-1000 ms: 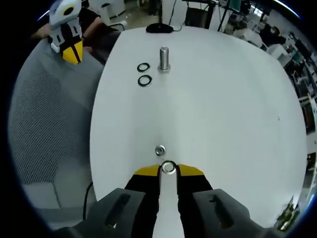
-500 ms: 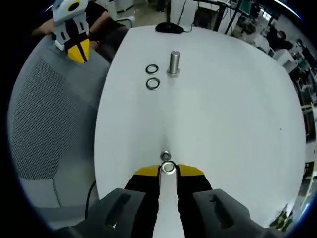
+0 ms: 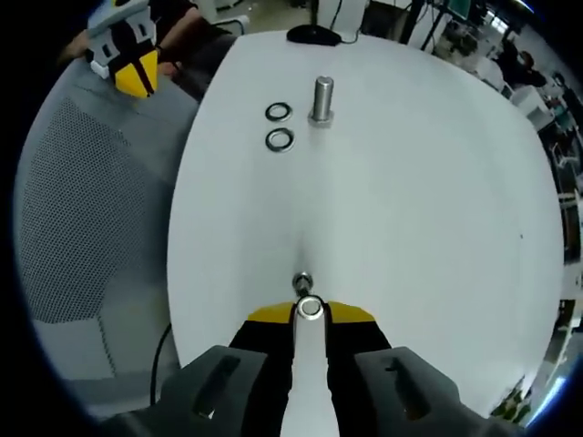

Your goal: Place the washer onto the threaded stud by aligning its center hole with the stud, sliding it down to the base, and recovering from edge contact or off-axis alignment until the washer reaches the visible bottom stop.

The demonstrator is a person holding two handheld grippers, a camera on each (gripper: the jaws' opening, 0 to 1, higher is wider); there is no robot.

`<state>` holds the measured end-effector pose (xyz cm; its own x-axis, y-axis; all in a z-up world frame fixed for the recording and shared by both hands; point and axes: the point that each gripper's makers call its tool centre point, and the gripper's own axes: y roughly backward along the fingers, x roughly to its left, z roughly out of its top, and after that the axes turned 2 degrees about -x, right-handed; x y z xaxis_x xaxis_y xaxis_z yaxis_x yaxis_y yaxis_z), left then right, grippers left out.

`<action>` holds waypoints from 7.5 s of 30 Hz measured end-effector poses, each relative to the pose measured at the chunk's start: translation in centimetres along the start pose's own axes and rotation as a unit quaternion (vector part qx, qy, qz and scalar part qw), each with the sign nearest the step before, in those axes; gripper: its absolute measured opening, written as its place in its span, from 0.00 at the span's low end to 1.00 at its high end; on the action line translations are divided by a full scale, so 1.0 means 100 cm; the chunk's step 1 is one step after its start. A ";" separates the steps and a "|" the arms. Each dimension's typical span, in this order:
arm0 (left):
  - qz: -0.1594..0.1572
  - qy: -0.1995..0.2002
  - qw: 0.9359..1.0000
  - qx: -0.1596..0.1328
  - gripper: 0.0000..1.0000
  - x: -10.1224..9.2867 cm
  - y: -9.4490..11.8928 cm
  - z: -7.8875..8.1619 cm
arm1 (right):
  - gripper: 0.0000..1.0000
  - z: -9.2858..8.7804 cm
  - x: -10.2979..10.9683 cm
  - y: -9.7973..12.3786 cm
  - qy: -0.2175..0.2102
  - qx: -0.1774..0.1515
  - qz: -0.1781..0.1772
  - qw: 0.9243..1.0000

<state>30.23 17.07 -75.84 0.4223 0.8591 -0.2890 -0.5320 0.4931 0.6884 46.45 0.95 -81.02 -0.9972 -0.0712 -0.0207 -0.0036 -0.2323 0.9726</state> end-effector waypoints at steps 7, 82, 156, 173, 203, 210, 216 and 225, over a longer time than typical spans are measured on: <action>0.000 0.001 1.000 -0.003 0.00 0.000 0.000 0.001 | 0.13 -0.001 0.001 -0.002 -0.001 0.002 0.003 1.000; 0.002 0.006 1.000 -0.004 0.00 0.002 0.000 0.002 | 0.13 0.018 0.004 -0.003 0.034 0.004 0.007 0.999; 0.005 0.015 1.000 0.005 0.00 0.004 -0.002 -0.001 | 0.13 0.012 0.008 -0.053 0.039 0.022 0.022 0.999; 0.005 0.012 1.000 0.002 0.00 0.004 -0.001 0.001 | 0.26 0.012 0.016 -0.039 0.007 0.018 0.029 0.999; -0.019 0.003 1.000 0.024 0.01 -0.006 -0.002 -0.009 | 0.26 0.158 0.005 0.056 -0.067 -0.247 -0.083 0.963; -0.065 -0.003 0.995 0.072 0.00 -0.024 -0.005 -0.027 | 0.26 0.163 0.003 0.061 -0.114 -0.290 -0.095 0.946; -0.103 -0.013 0.986 0.130 0.00 -0.038 -0.006 -0.048 | 0.26 0.163 0.002 0.046 -0.118 -0.275 -0.093 0.950; -0.106 0.013 0.986 0.131 0.00 -0.041 -0.007 -0.049 | 0.26 0.183 0.004 0.025 -0.111 -0.263 -0.073 0.956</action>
<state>25.26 13.89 -78.42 0.4823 0.7458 -0.4596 -0.2254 0.6126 0.7575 44.64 18.14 -74.35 -0.9801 0.1941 -0.0411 -0.1650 -0.6829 0.7117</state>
